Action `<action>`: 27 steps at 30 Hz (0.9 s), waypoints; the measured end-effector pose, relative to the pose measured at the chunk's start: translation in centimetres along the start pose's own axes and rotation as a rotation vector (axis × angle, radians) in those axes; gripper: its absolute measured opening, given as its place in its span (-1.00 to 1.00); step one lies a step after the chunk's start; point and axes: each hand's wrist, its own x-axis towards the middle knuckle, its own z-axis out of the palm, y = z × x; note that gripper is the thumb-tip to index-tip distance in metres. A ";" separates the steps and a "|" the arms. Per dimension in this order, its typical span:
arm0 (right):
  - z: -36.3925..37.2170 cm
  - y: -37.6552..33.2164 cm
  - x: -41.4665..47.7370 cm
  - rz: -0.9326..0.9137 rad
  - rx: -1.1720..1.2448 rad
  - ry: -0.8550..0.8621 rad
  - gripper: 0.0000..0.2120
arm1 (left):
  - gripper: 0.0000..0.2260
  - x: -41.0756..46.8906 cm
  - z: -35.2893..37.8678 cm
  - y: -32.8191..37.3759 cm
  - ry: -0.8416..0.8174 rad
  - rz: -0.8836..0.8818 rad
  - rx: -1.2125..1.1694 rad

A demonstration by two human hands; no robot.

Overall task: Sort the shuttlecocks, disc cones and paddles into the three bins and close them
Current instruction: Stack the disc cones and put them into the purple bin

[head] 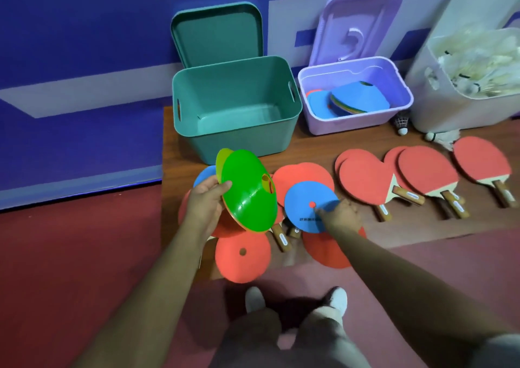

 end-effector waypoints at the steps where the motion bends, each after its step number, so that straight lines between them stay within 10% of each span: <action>1: 0.0 -0.1 0.1 0.019 0.041 0.022 -0.16 | -0.82 0.2 0.0 -0.1 -0.006 -0.005 0.004; 7: -2.4 -1.1 -0.8 -0.185 0.509 0.071 -0.93 | -0.79 0.5 0.7 0.5 -0.111 -0.016 -0.001; 20: -17.2 -4.3 -1.4 -0.466 0.926 0.169 -0.95 | -0.79 2.2 12.7 8.9 -0.271 0.111 -0.030; 27: -20.9 -6.5 5.4 -0.235 1.244 -0.091 -0.91 | -0.81 6.0 19.6 10.3 -0.159 0.232 -0.026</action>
